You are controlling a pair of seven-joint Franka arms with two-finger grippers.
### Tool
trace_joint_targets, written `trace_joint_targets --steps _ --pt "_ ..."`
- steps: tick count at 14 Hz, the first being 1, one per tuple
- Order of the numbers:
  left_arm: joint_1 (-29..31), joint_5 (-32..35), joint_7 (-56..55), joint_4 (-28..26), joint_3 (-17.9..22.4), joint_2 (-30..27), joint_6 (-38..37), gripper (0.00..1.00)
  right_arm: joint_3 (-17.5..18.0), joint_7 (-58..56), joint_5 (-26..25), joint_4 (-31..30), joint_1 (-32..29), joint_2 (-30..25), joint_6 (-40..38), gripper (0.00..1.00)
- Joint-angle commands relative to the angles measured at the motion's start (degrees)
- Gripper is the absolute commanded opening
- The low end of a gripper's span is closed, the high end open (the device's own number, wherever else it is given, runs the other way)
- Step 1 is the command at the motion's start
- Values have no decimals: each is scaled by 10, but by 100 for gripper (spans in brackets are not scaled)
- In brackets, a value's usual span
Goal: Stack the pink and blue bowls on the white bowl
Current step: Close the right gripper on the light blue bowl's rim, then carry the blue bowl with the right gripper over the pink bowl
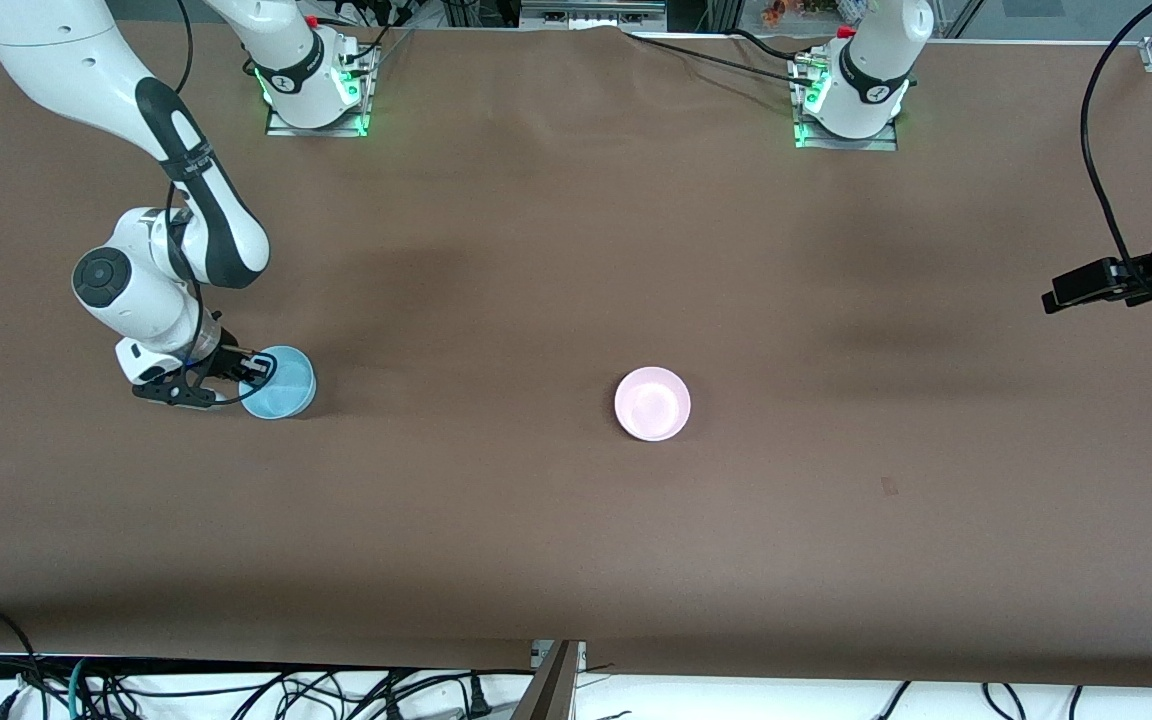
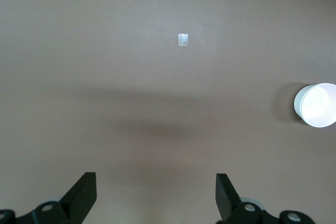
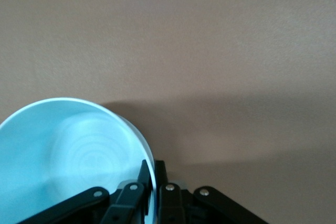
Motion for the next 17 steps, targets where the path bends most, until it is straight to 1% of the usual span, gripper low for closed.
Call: trace_joint_targets --steps 1,4,5,7,9,10,12,14,15,17 --pt "-1 -2 13 8 2 1 -8 100 7 27 4 2 4 -7 9 0" --pt "-2 -2 14 8 1 1 -8 100 24 53 4 17 5 -18 -7 0" --pt "-2 -2 13 8 1 1 -8 100 37 72 4 28 6 -21 -22 0" --pt "-5 -2 13 9 1 1 -8 100 64 149 3 77 24 -23 -80 0" --pt "-3 -2 14 8 0 1 -8 100 63 242 -4 138 68 -14 -144 0" --pt "-3 -2 13 8 1 1 -8 100 63 278 -5 162 83 -6 -161 0" --pt "-4 -2 13 8 1 1 -8 100 63 334 -5 196 118 2 -181 0" --pt "-2 -2 13 9 0 2 -8 100 63 391 -5 221 156 8 -183 0" --pt "-3 -2 13 9 1 2 -8 100 63 428 -6 246 179 19 -189 0" --pt "-5 -1 13 9 1 2 -8 100 60 514 -25 331 234 76 -199 0"
